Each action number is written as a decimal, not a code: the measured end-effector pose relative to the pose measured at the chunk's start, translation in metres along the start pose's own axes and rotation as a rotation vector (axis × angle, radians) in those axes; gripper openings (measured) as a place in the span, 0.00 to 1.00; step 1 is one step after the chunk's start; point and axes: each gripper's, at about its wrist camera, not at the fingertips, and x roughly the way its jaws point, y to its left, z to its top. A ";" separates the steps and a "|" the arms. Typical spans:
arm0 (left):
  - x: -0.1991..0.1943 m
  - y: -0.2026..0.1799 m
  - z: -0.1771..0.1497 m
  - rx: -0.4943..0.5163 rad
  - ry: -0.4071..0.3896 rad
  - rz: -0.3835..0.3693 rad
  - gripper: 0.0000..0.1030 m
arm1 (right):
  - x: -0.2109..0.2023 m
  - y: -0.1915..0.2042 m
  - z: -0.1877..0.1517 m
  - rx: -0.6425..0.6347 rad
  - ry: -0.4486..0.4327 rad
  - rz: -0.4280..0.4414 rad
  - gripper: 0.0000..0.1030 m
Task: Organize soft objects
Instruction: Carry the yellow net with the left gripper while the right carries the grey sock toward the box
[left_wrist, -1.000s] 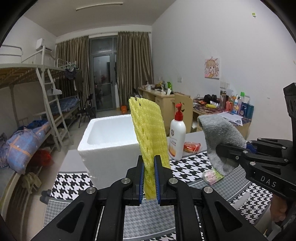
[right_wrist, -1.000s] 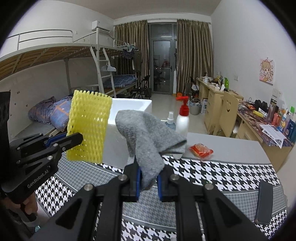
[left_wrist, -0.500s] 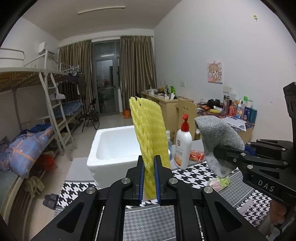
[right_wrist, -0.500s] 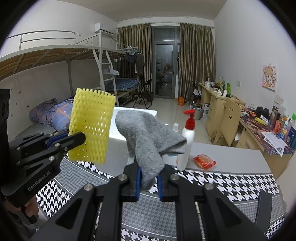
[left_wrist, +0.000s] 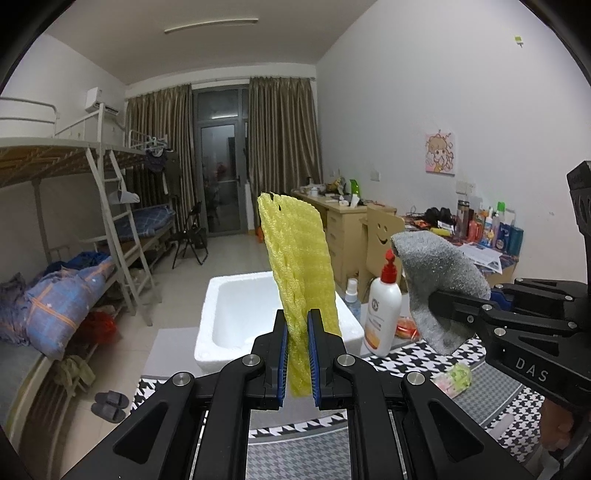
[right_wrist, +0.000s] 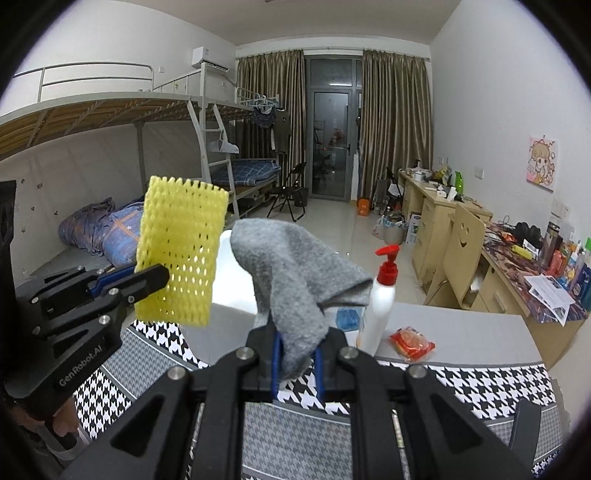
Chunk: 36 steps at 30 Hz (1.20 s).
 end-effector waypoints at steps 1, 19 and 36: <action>0.001 0.002 0.001 -0.002 -0.002 -0.001 0.10 | 0.001 0.001 0.002 -0.002 -0.001 0.004 0.17; 0.024 0.020 0.020 -0.041 0.000 0.039 0.10 | 0.023 0.006 0.021 -0.007 0.005 0.022 0.17; 0.052 0.032 0.027 -0.067 0.049 0.051 0.10 | 0.047 0.017 0.033 -0.019 0.019 0.038 0.17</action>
